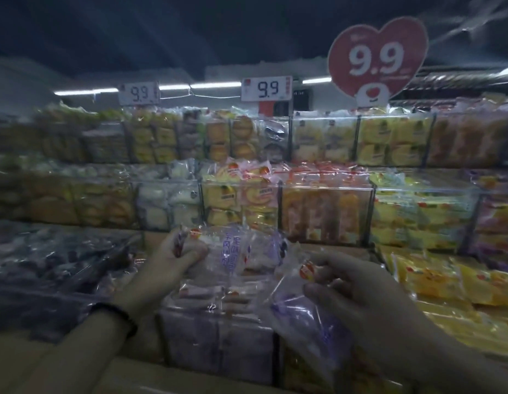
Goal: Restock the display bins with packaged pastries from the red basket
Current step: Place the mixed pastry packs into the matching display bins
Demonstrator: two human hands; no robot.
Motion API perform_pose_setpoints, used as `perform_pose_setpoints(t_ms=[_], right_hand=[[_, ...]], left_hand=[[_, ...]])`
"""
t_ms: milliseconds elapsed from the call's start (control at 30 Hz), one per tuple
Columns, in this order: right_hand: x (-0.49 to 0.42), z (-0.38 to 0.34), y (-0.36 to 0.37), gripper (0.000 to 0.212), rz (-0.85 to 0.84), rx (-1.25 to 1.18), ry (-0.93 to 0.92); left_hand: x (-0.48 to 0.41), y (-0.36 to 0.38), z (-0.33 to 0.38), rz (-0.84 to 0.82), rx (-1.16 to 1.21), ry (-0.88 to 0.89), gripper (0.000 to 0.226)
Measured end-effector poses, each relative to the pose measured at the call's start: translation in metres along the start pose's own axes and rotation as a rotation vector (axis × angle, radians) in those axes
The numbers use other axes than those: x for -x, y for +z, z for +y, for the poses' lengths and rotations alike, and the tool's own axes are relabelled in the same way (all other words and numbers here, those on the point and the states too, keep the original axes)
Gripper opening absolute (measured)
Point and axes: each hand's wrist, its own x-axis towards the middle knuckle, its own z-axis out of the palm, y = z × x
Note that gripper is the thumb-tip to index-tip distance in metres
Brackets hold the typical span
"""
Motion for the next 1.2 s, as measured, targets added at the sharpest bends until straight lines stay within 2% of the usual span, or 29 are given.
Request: perform_pose_setpoints(t_ms=[100,200,267,300,367,400,467,533,600,700,800,967,1133,1200], right_hand=[[-0.036,0.015,0.017,0.033,0.004,0.094,-0.009],[-0.063,0.023,0.026,0.039,-0.044,0.137,0.014],[-0.080,0.029,0.037,0.047,-0.112,0.179,0.006],[-0.090,0.035,0.039,0.050,-0.122,0.226,-0.013],[-0.103,0.040,0.041,0.048,-0.127,0.269,0.013],[-0.109,0.041,0.045,0.045,-0.139,0.263,0.026],[-0.123,0.046,0.051,0.040,-0.160,0.261,0.040],[-0.137,0.049,0.058,0.036,-0.153,0.252,0.075],[-0.153,0.051,0.063,0.051,-0.170,0.287,0.075],[-0.173,0.059,0.071,0.085,-0.218,0.395,0.027],[-0.187,0.073,0.072,0.089,-0.231,0.423,-0.024],[-0.200,0.092,0.067,0.085,-0.242,0.427,-0.137],[-0.206,0.100,0.077,0.088,-0.199,0.408,-0.301],[-0.206,0.101,0.082,0.082,-0.287,0.538,-0.332]], left_hand=[[-0.051,0.000,-0.022,0.067,0.062,-0.030,0.013],[-0.081,0.013,-0.038,0.097,-0.043,-0.049,0.020],[-0.091,0.020,-0.059,0.127,-0.231,-0.063,0.017],[-0.092,0.023,-0.067,0.155,-0.396,-0.057,0.021],[-0.090,0.029,-0.080,0.230,-0.704,-0.008,0.051],[-0.088,0.031,-0.083,0.258,-0.786,0.046,0.063],[-0.084,0.034,-0.086,0.267,-0.903,0.168,0.064],[-0.083,0.033,-0.089,0.249,-0.869,0.210,0.045],[-0.081,0.031,-0.084,0.170,-0.753,0.186,0.035],[-0.076,0.025,-0.078,0.014,-0.722,0.192,0.049],[-0.071,0.024,-0.076,-0.089,-0.757,0.207,0.067],[-0.077,0.027,-0.084,0.015,-0.648,0.237,0.049],[-0.096,0.030,-0.094,0.250,-0.652,0.290,0.073],[-0.097,0.031,-0.094,0.236,-0.721,0.310,0.066]])
